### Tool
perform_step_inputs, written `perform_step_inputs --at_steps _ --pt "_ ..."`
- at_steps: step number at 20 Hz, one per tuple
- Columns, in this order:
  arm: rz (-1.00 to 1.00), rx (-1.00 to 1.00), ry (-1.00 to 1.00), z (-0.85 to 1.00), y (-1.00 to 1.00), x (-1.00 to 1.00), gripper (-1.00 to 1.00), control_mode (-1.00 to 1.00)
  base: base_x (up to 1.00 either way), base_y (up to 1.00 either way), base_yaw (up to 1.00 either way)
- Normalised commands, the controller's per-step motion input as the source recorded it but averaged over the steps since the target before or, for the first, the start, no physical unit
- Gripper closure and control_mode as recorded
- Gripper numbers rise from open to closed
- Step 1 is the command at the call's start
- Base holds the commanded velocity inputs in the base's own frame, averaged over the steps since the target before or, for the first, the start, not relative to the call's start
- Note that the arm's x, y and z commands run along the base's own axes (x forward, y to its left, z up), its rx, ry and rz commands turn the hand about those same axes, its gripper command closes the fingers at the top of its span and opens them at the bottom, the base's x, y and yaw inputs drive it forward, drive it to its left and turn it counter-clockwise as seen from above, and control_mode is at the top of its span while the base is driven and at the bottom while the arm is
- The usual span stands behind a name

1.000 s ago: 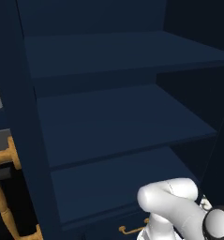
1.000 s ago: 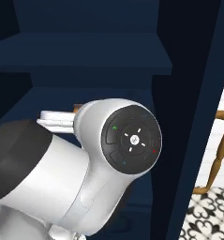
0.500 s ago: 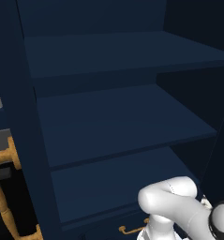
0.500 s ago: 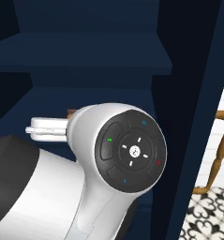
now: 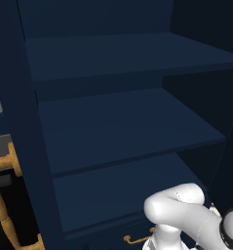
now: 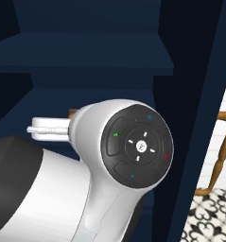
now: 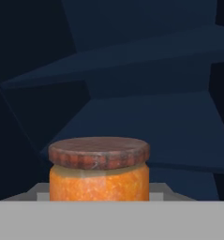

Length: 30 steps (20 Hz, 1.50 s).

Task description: From the different types of pastries on the counter, select a croissant and place it on the cutting board. Then retrieve a jar of jam from the cabinet and place it alongside the croissant on the cutting board.

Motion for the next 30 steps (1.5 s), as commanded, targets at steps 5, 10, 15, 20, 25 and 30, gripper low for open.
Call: perform_step_inputs --at_steps 5,10,15,20,25,30 --pt "0.00 0.00 0.00 0.00 0.00 0.00 1.00 -1.00 0.00 0.00 0.00" --pt "0.00 0.00 0.00 0.00 0.00 0.00 1.00 1.00 0.00 0.00 0.00" --pt "0.00 0.00 0.00 0.00 0.00 0.00 1.00 1.00 -0.70 -0.48 -0.01" --pt "0.00 0.00 0.00 0.00 0.00 0.00 1.00 1.00 -1.00 -0.72 0.00" --pt "0.00 0.00 0.00 0.00 0.00 0.00 1.00 1.00 -0.96 -0.57 0.00" --pt "0.00 0.00 0.00 0.00 0.00 0.00 1.00 1.00 -0.07 -0.05 -0.76"
